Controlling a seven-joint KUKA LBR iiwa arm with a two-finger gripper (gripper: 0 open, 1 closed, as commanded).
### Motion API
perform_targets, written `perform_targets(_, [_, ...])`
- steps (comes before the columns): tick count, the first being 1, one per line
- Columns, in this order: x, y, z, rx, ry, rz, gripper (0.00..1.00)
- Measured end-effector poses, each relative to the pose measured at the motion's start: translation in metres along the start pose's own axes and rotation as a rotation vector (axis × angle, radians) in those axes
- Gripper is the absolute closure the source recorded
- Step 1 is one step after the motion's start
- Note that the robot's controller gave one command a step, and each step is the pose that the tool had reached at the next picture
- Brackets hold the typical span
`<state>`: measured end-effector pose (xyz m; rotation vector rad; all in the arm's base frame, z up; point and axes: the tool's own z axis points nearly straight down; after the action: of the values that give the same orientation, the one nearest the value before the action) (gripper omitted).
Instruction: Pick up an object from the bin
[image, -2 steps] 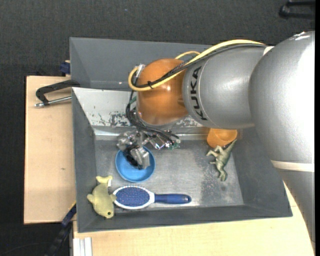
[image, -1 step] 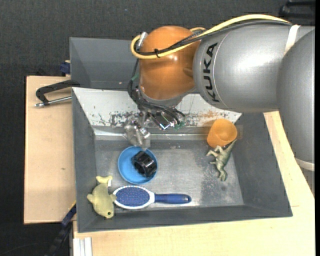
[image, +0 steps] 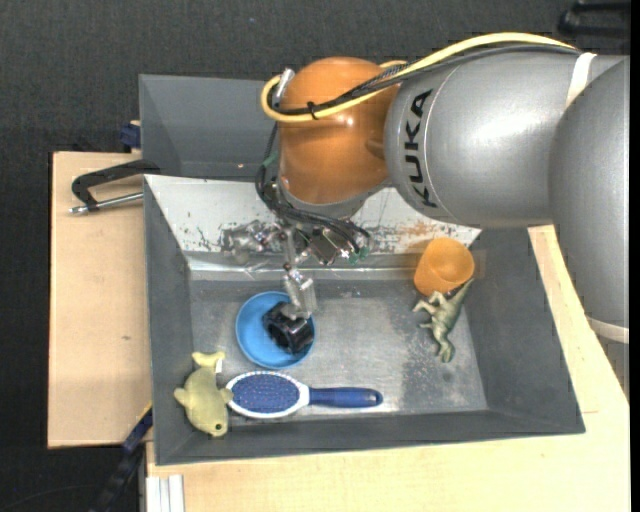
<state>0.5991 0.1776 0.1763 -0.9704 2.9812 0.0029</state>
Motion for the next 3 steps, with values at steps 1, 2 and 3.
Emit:
perform_targets(1, [0.011, -0.003, 0.033, -0.001, 0.006, -0.176, 0.00])
perform_targets(2, [0.011, -0.011, 0.092, 0.000, 0.007, -0.347, 0.00])
perform_targets(3, [0.011, -0.009, 0.094, -0.001, 0.000, -0.346, 1.00])
